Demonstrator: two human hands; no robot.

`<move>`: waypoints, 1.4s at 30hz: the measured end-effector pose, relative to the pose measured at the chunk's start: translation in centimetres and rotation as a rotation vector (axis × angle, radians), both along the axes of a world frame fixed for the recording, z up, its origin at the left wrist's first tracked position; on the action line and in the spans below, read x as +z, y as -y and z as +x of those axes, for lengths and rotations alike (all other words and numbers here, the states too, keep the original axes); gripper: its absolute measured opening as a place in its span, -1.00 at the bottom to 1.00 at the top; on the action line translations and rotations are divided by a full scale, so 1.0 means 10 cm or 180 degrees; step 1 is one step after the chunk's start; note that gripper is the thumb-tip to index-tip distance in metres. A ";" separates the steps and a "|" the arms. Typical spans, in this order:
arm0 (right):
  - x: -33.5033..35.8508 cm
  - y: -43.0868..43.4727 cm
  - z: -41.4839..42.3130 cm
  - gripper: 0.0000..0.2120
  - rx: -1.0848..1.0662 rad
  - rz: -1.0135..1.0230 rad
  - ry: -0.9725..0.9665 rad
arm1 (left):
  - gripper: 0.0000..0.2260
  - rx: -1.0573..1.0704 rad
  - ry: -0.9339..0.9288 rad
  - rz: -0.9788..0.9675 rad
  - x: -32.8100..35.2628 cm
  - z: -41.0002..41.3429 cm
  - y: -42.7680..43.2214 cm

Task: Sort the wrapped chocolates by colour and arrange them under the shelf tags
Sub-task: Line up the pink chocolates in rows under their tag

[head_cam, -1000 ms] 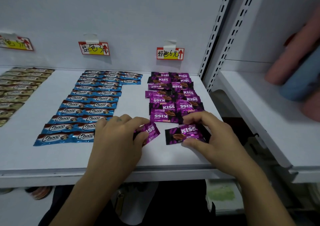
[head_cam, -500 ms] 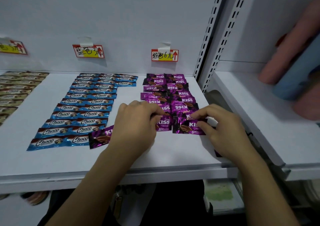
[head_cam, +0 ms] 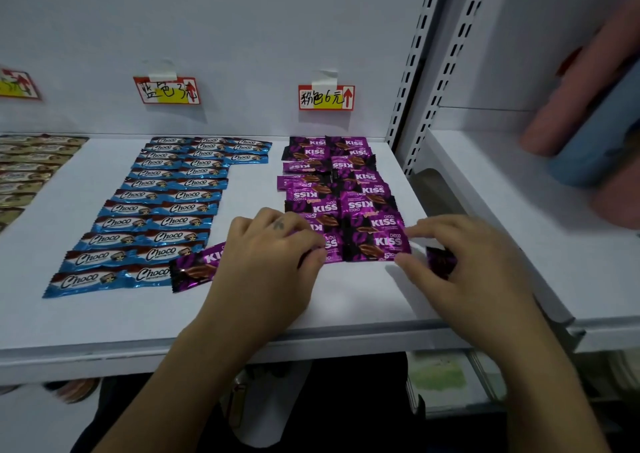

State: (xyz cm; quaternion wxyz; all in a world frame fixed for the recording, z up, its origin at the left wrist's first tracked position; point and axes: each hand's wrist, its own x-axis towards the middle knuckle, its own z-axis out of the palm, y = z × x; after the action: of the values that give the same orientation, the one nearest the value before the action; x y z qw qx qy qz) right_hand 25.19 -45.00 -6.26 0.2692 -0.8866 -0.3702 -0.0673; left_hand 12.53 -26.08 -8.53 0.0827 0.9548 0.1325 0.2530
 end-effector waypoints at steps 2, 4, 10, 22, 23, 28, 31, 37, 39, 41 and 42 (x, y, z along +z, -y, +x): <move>-0.02 0.06 -0.08 -0.50 -0.0291 -0.0278 -0.0160 | -0.84 -0.0026 -0.0045 -0.0011 -0.03 -0.01 0.02; -0.04 0.09 -0.14 -0.47 -0.0577 -0.0452 -0.0274 | -0.84 -0.0022 -0.0037 0.0009 -0.04 -0.01 0.03; -0.11 0.05 -0.17 -0.66 -0.0679 -0.0455 -0.0232 | -0.80 0.0021 -0.0061 0.0064 -0.04 0.00 0.07; -0.09 0.07 -0.16 -0.68 -0.1100 0.0049 -0.0273 | -0.64 0.1164 -0.0724 0.0180 0.11 -0.41 -0.19; -0.08 0.05 -0.17 -0.66 -0.1066 0.0148 -0.0244 | -0.63 0.1197 -0.0736 0.0217 0.12 -0.44 -0.20; 0.03 -0.10 -0.31 -0.62 -0.0462 0.0823 -0.0784 | -0.56 0.1268 -0.0861 0.0217 0.19 -0.55 -0.28; 0.06 -0.27 -0.39 -0.73 -0.0078 0.1116 -0.1146 | -0.54 0.1277 -0.0866 0.0177 0.25 -0.57 -0.32; 0.05 -0.46 -0.42 -0.79 0.0371 0.1256 -0.1218 | -0.58 0.1281 -0.1168 0.0284 0.32 -0.52 -0.34; 0.04 -0.45 -0.39 -0.79 0.0405 0.1272 -0.1239 | -0.58 0.1230 -0.1206 0.0301 0.32 -0.50 -0.35; 0.02 -0.43 -0.36 -0.78 0.0418 0.1286 -0.1299 | -0.58 0.1207 -0.1210 0.0302 0.34 -0.49 -0.34; 0.01 -0.41 -0.33 -0.77 0.0420 0.1292 -0.1316 | -0.60 0.1198 -0.1183 0.0259 0.36 -0.49 -0.34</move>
State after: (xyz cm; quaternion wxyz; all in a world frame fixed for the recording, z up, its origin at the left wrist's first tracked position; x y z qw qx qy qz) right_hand 21.87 -40.88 -6.13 0.5144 -0.7836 -0.3432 0.0597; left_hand 7.63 -22.66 -4.88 -0.0299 0.9459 0.3103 0.0895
